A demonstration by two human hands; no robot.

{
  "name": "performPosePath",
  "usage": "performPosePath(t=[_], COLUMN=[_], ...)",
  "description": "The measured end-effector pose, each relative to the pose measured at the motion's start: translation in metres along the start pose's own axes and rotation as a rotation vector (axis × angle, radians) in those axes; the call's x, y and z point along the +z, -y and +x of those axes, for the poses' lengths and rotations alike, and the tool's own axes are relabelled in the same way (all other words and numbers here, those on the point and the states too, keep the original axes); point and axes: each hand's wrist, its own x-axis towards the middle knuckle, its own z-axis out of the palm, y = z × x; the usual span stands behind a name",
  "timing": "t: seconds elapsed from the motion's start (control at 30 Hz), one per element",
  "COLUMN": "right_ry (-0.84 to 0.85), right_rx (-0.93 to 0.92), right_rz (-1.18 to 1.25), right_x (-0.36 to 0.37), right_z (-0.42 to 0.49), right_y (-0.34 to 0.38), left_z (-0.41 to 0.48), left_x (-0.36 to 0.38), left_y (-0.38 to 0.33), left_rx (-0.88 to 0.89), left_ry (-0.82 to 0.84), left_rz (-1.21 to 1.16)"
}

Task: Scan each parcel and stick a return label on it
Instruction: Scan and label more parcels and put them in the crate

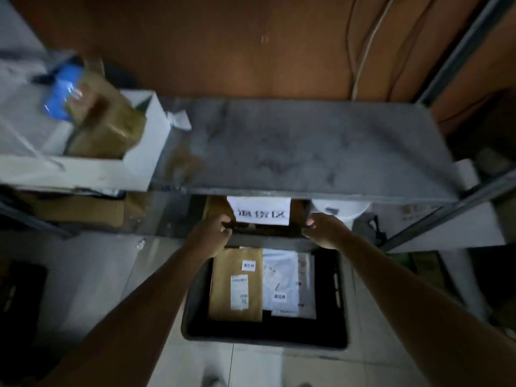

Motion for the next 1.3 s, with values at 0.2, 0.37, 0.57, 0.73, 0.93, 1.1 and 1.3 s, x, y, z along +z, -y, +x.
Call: performPosePath(t=[0.2, 0.37, 0.57, 0.73, 0.93, 1.1, 1.3], right_ry=[-0.183, -0.349, -0.513, -0.592, -0.664, -0.685, -0.759], right_rx=[0.028, 0.120, 0.305, 0.526, 0.715, 0.833, 0.825], right_rz=[0.062, 0.014, 0.060, 0.112, 0.207, 0.254, 0.267], right_x=[-0.178, -0.279, -0.328, -0.312, -0.259, -0.223, -0.196], right_z=[-0.113, -0.222, -0.381, -0.512, -0.643, -0.739, -0.813], right_y=[0.000, -0.027, -0.084, -0.140, -0.205, -0.263, -0.347], left_z=[-0.042, -0.093, -0.162, -0.243, -0.355, -0.446, -0.538], left_x=[-0.120, -0.170, -0.159, -0.104, -0.017, 0.055, 0.128], left_y=[-0.168, -0.295, -0.422, -0.500, -0.562, -0.601, -0.640], left_rx=[0.257, 0.479, 0.767, 0.942, 1.122, 1.200, 1.229], left_ry=[-0.030, -0.006, 0.061, 0.152, 0.299, 0.313, 0.355], left_rz=[0.216, 0.348, 0.387, 0.435, 0.529, 0.531, 0.475])
